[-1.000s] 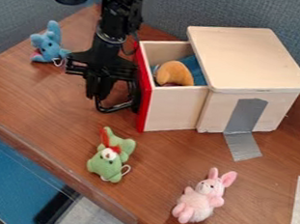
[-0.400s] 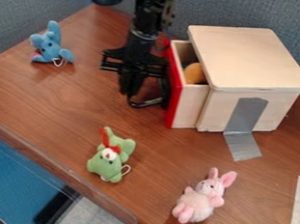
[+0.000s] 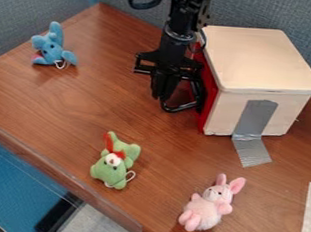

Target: Closed the drawer

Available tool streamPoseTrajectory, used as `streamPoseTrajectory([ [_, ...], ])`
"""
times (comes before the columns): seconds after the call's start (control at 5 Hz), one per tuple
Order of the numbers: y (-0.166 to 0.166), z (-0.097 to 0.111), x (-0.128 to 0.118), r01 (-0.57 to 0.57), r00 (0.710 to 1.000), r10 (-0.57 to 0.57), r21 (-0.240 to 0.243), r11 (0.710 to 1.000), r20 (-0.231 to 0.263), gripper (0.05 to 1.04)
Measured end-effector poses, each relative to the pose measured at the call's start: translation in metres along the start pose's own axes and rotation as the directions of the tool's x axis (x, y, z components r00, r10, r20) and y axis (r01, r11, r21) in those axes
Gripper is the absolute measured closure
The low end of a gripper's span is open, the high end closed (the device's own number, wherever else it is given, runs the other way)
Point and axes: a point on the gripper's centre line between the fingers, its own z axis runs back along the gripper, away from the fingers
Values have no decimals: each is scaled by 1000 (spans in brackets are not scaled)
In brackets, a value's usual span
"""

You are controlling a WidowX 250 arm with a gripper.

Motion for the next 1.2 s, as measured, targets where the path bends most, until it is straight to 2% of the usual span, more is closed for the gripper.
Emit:
streamPoseTrajectory([
  [0.2, -4, 0, 2, 4, 1000, -4, 0, 1000, -12, 944],
  [0.4, -7, -3, 4, 6, 1000, -6, 23, 1000, 7, 721],
  [0.6, -4, 13, -5, 7, 998, -13, 86, 996, 69, 418],
  [0.8, -5, 54, -18, 35, 987, -47, 77, 996, 156, 145],
  [1.0, -3, 78, -26, 84, 974, -82, -1, 996, 212, 73],
  [1.2, -4, 85, -34, 243, 950, -221, -79, 967, 218, 79],
])
